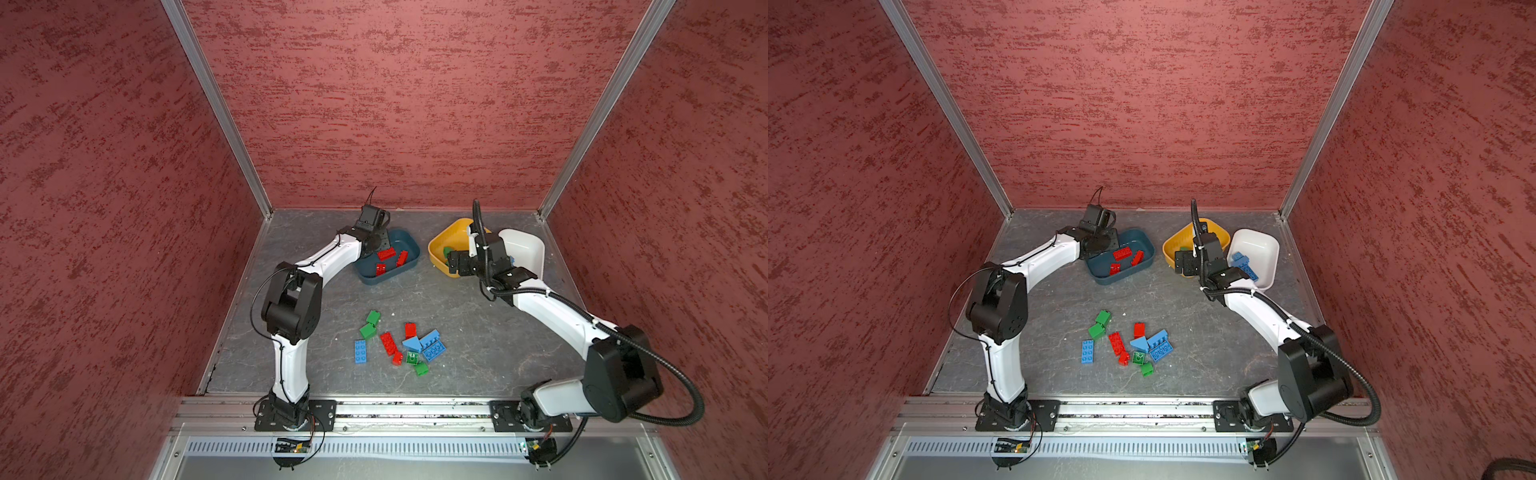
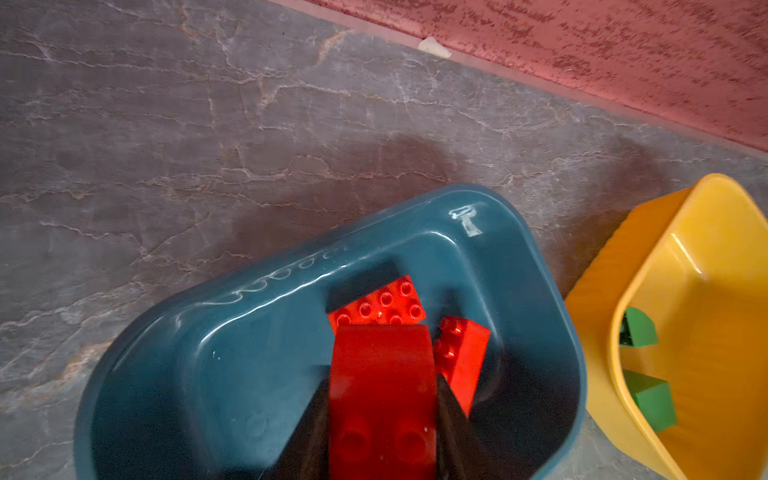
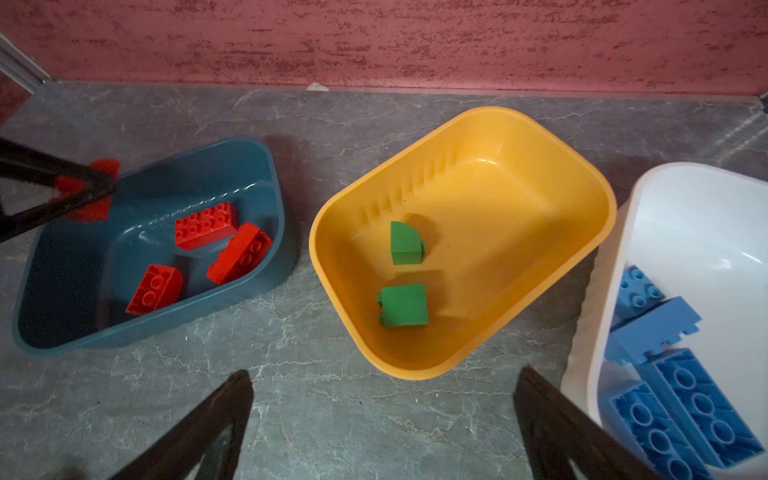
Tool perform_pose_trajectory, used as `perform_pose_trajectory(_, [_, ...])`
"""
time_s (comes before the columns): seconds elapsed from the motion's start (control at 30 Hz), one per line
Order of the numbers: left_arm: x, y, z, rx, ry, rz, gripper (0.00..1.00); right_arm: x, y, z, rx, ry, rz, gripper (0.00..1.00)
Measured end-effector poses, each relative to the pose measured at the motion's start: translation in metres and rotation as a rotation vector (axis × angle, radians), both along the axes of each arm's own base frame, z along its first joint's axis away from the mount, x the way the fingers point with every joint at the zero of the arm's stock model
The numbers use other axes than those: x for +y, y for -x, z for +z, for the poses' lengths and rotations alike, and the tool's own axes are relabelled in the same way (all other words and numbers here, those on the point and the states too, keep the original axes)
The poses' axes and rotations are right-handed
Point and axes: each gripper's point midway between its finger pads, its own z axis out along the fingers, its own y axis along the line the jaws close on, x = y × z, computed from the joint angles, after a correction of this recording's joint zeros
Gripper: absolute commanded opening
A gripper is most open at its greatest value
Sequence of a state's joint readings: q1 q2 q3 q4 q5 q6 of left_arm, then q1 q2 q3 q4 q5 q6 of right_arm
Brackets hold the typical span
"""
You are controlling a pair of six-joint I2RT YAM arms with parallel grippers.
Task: Sort the legos into containers by color
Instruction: 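Drop the red brick into the teal tub while the right gripper withdraws, then lower the right gripper onto the loose pile and grasp a red brick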
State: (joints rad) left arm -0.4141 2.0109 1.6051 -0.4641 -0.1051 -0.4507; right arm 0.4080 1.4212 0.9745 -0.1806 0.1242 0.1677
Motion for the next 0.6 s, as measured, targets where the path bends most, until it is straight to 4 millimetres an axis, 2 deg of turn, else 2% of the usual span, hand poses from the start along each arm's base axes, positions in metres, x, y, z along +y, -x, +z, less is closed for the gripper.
perform_pose_trajectory(0.1, [-0.001, -0.009, -0.011, 0.023, -0.024, 0.004, 0.23, 0.013, 0.009, -0.008, 0.011, 0.03, 0.06, 0.99])
perform_pose_trajectory(0.2, [0.002, -0.01, -0.018, 0.039, -0.042, 0.008, 0.34, 0.029, 0.02, -0.017, 0.026, 0.054, 0.138, 0.98])
perform_pose_trajectory(0.27, [0.003, -0.01, -0.019, 0.043, -0.051, 0.008, 0.49, 0.041, 0.027, -0.023, 0.037, 0.068, 0.193, 0.98])
perform_pose_trajectory(0.37, [0.004, -0.009, -0.019, 0.044, -0.06, 0.003, 0.75, 0.063, 0.036, -0.035, 0.055, 0.09, 0.284, 0.97])
perform_pose_trajectory(0.5, [0.005, -0.008, -0.022, 0.046, -0.058, 0.007, 0.98, 0.088, 0.051, -0.058, 0.102, 0.118, 0.405, 0.96])
perform_pose_trajectory(0.6, [0.007, -0.004, -0.022, 0.048, -0.056, 0.009, 0.99, 0.105, 0.064, -0.067, 0.123, 0.121, 0.501, 0.94])
